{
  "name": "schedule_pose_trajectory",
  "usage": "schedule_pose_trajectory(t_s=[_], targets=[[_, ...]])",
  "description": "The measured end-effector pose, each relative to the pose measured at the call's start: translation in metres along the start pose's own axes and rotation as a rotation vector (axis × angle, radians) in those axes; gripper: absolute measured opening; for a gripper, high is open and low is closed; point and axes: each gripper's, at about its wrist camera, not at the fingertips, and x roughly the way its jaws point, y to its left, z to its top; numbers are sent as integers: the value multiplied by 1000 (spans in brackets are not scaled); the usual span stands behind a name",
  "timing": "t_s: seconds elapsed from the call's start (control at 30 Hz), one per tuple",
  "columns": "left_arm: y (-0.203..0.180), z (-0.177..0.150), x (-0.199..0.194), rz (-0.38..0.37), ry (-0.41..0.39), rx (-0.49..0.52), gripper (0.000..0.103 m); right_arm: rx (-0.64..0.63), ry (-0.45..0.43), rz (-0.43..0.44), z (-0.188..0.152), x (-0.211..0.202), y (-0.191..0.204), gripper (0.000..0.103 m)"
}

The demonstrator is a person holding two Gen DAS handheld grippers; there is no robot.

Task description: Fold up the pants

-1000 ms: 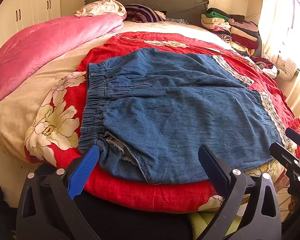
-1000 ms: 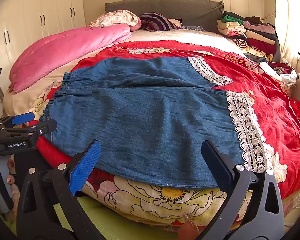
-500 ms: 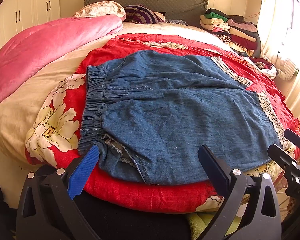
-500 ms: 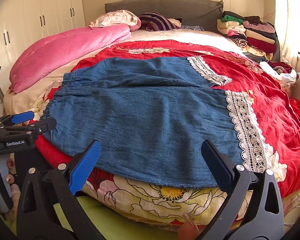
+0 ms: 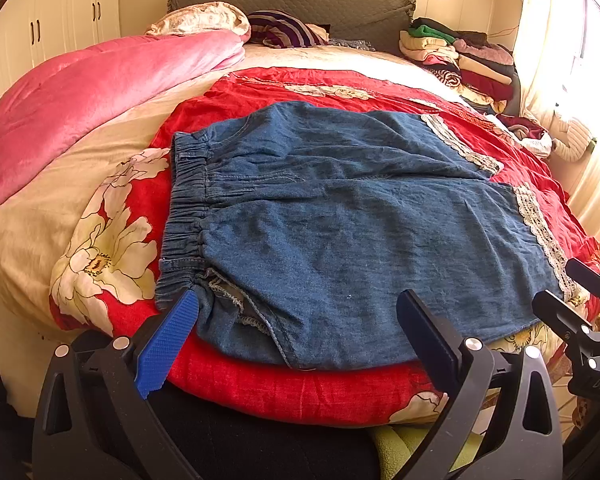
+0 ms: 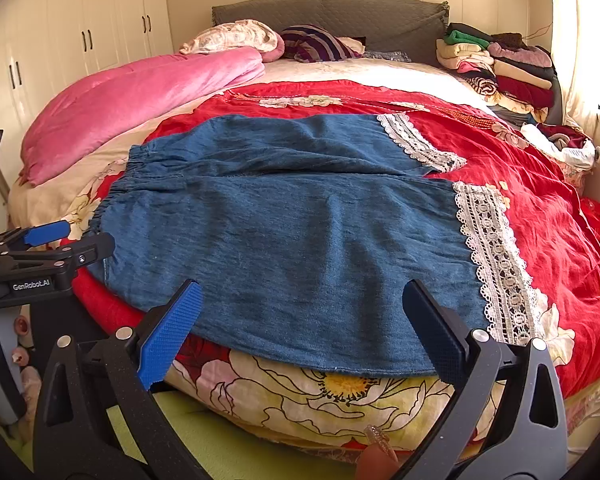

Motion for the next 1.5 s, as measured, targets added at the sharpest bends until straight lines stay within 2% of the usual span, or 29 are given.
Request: schedule_pose_trajectory(t_s=[0.5, 0.73, 0.97, 1.2, 1.23, 1.3, 1.5], targets=[[3, 1, 3, 1, 5, 0, 99, -2, 6, 2, -2, 5, 2, 95], [10, 11, 16, -31, 36, -16, 99, -31, 16, 15, 9, 14, -1, 95], [40, 43, 40, -22, 65, -43, 99, -111, -2, 62, 56, 36, 1, 95], [81, 81, 66, 29, 68, -94, 99, -142, 27, 138, 111, 79, 12, 95], [86, 86, 70, 37, 67, -96, 99, -144, 35, 164, 120, 87, 14, 95], [98, 97, 81, 60, 72, -115, 99, -181, 46, 160, 136, 105, 20, 95], [129, 126, 113, 47, 103, -148, 99, -265, 90, 184, 179, 163, 34, 95]])
